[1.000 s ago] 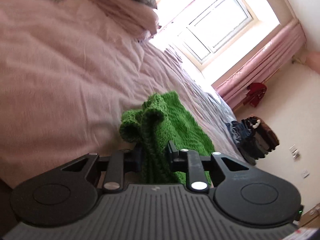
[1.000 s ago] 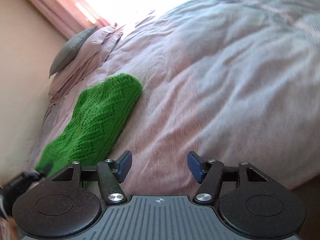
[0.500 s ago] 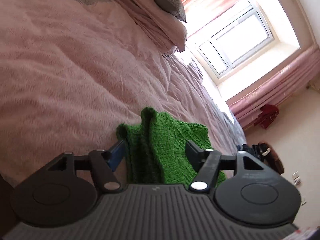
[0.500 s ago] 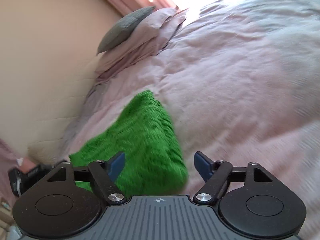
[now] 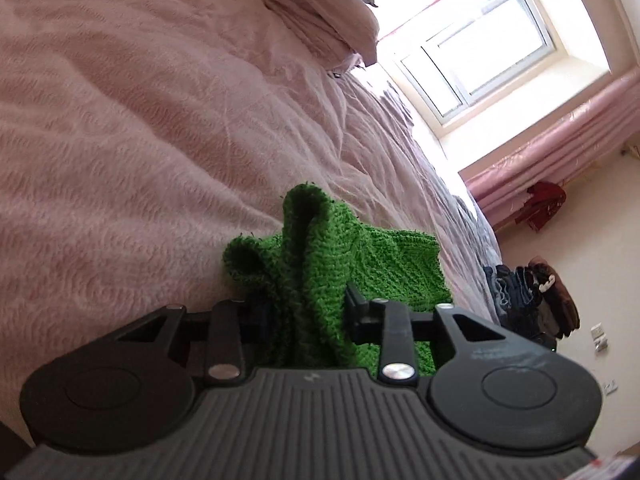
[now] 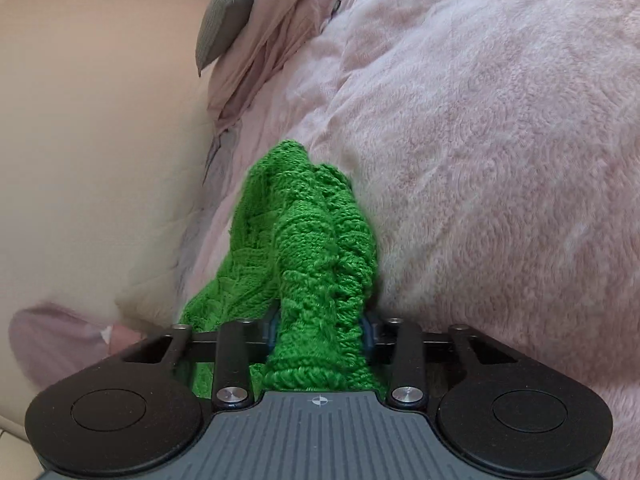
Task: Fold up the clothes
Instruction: 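Fold the vest end over with both grippers and lay it down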
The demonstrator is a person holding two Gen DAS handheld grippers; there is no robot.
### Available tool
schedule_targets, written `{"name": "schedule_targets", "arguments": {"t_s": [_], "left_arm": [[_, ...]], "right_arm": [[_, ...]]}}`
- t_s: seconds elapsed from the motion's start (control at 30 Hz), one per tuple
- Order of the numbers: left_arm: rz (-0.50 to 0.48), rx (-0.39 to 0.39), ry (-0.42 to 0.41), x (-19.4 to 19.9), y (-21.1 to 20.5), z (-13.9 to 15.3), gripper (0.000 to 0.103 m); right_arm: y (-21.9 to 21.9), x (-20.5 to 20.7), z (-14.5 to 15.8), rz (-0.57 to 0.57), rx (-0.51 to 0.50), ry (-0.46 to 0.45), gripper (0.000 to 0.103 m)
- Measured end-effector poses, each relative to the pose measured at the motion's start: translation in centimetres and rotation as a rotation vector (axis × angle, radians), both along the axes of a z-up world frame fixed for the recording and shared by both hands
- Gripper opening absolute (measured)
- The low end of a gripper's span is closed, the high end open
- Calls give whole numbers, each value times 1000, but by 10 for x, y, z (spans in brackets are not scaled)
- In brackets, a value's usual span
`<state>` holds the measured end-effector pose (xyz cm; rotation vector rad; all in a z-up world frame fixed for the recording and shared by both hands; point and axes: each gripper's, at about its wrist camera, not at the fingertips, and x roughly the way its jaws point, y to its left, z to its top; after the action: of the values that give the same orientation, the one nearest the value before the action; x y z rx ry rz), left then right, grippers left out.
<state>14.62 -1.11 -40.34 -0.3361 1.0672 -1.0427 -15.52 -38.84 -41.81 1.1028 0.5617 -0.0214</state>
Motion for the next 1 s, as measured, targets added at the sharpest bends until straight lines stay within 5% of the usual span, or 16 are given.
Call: {"name": "schedule_targets", "arguments": {"t_s": [0.2, 0.27, 0.37, 0.43, 0.6, 0.73, 0.8, 0.9, 1.0], "left_arm": [[-143, 5, -175, 11, -56, 34, 29], [-176, 23, -186, 19, -80, 27, 32], [-160, 123, -179, 26, -102, 10, 36], [-122, 127, -222, 22, -93, 16, 44], [45, 163, -420, 13, -69, 56, 40], [-131, 166, -573, -23, -103, 68, 19], [-168, 218, -630, -33, -127, 56, 19], [-137, 332, -699, -30, -156, 17, 23], [-121, 317, -663, -17, -159, -9, 26]], "right_arm": [[20, -45, 32, -187, -58, -166, 23], [18, -48, 34, -274, -76, -128, 25], [14, -38, 26, -328, -140, 85, 33], [16, -46, 33, -351, -182, 92, 36], [32, -36, 87, -394, -585, 109, 37], [55, 6, 104, -267, -887, 140, 35], [61, 31, 96, -214, -970, 141, 25], [56, 60, 64, -185, -1047, 230, 24], [42, 63, 27, -178, -1034, 310, 24]]}}
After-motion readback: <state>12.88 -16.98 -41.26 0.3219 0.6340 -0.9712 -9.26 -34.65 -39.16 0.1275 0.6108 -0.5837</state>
